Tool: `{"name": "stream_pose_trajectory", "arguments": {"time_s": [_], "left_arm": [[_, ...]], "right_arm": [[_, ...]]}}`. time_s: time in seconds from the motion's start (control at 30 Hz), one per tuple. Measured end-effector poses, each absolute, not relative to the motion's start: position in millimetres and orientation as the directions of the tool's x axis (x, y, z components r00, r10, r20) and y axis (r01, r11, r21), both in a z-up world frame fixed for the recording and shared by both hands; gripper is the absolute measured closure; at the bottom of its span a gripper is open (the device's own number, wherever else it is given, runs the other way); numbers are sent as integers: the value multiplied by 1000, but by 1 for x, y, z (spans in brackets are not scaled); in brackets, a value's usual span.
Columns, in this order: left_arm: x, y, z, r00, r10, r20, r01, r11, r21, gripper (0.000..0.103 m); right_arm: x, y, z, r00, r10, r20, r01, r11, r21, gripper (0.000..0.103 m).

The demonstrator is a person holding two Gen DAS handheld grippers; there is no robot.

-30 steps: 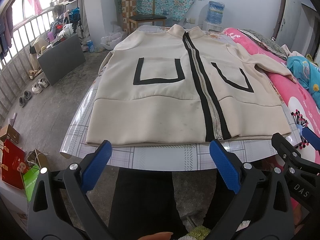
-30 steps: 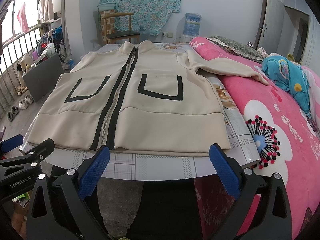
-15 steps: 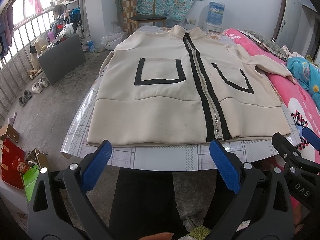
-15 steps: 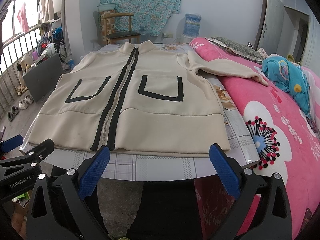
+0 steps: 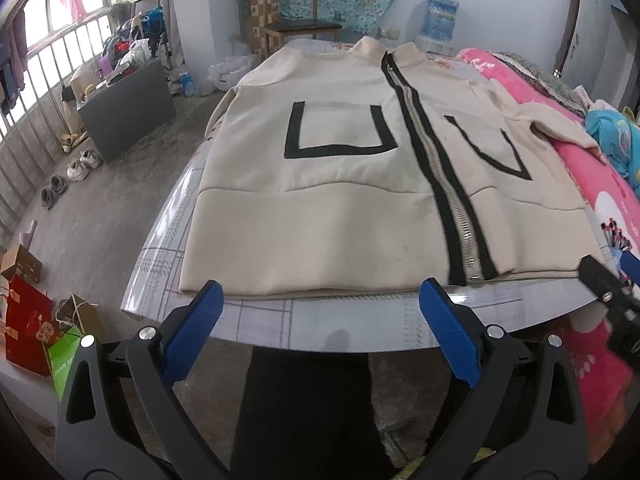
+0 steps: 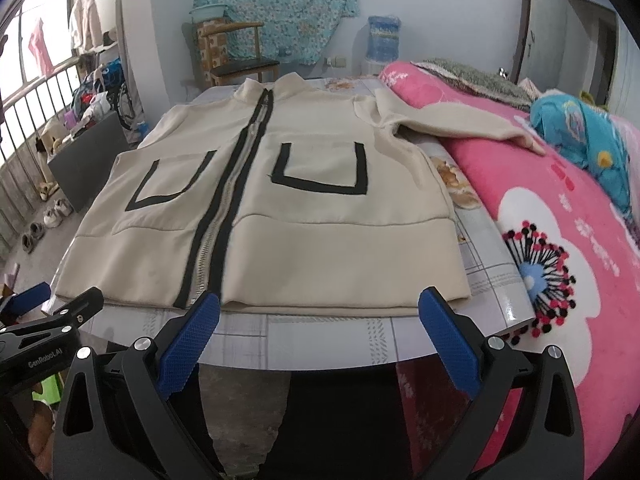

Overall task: Fold large clothes
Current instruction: 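Grasp the jacket's sleeve cuffs with the left and right grippers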

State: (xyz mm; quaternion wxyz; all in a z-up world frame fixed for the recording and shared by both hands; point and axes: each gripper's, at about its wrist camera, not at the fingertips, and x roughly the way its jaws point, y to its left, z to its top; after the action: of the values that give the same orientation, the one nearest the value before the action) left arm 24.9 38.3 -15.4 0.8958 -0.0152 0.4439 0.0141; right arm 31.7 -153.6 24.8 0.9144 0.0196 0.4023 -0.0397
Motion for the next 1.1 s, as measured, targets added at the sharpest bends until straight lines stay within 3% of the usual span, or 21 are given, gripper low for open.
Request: {"name": "stream_pose_trajectory", "arguments": {"time_s": [0.2, 0.37, 0.6, 0.63, 0.67, 0.7, 0.83, 0.93, 0.97, 1.0, 1.1], "left_arm": [[33, 64, -23, 645, -133, -752, 41, 989, -140, 8], [49, 82, -30, 644, -93, -759, 8, 993, -115, 8], [71, 108, -44, 647, 38, -762, -107, 993, -41, 8], [73, 111, -47, 643, 49, -764, -119, 992, -37, 14], [75, 114, -49, 637, 56, -769, -128, 991, -35, 29], [80, 116, -53, 620, 62, -782, -139, 990, -32, 38], [86, 119, -56, 621, 103, -777, -165, 986, -1, 49], [90, 116, -54, 626, 100, -773, -158, 988, 1, 68], [92, 114, -54, 628, 107, -771, -161, 987, 5, 72], [92, 112, -54, 632, 125, -765, -166, 986, 25, 84], [89, 106, -46, 645, 161, -747, -162, 984, 73, 98]], "right_arm": [[45, -197, 8, 645, -95, -758, 153, 988, 5, 6], [57, -242, 0, 638, -127, -760, 216, 976, 18, 6], [82, -268, -23, 590, -82, -803, 203, 978, 50, 25], [85, -269, -26, 585, -78, -807, 197, 979, 48, 27], [89, -268, -29, 584, -80, -808, 192, 980, 42, 31], [91, -266, -29, 583, -89, -808, 187, 982, 27, 37], [102, -259, -34, 573, -129, -810, 150, 987, -51, 51], [108, -253, -35, 572, -115, -812, 108, 992, -64, 64], [111, -252, -34, 570, -106, -815, 93, 994, -64, 74], [112, -252, -34, 568, -95, -818, 87, 995, -55, 85], [112, -263, -27, 568, -43, -822, 102, 995, 18, 93]]}}
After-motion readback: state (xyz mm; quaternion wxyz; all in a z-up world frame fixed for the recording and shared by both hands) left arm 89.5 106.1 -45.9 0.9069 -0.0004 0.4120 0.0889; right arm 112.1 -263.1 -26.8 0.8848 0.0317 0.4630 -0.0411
